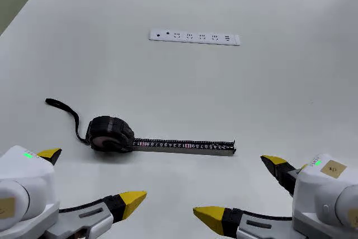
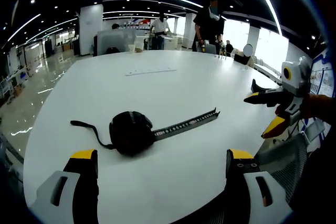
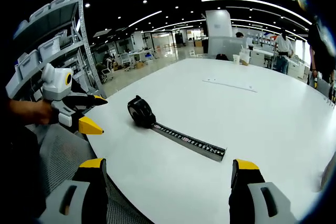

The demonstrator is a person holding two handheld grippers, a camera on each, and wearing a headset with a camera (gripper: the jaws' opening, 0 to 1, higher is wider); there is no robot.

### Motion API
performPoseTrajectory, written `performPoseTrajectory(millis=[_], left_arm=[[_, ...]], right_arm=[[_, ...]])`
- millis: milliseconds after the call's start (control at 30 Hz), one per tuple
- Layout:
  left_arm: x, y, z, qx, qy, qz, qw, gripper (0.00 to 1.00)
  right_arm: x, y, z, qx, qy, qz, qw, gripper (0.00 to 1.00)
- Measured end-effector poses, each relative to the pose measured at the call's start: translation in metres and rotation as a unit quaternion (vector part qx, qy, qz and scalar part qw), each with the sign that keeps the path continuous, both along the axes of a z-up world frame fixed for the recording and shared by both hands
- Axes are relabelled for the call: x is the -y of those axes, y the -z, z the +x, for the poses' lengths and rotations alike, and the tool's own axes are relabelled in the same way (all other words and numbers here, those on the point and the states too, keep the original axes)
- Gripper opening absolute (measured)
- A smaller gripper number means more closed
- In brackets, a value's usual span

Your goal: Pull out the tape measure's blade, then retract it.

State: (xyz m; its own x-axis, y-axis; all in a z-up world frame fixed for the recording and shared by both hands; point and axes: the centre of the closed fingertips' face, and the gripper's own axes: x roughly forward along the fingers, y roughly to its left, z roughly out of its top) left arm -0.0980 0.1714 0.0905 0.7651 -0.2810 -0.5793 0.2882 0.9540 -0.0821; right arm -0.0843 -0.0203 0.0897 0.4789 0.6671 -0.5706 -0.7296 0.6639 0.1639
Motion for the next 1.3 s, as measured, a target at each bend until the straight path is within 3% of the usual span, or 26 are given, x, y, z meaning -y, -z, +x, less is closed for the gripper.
performPoseTrajectory(millis=[633,1300], left_arm=[[0.003,0.009,0.021,0.0,-0.003,-0.007,1.0,0.99],[-0.006,0.023,0.04,-0.008,-0.024,-0.006,0.9997,0.99]], right_arm=[[0.002,0.016,0.012,-0.007,-0.058,-0.02,0.9981,0.98],[0.013,0.038,0.03,-0.006,-0.133,-0.057,0.9895,0.88]])
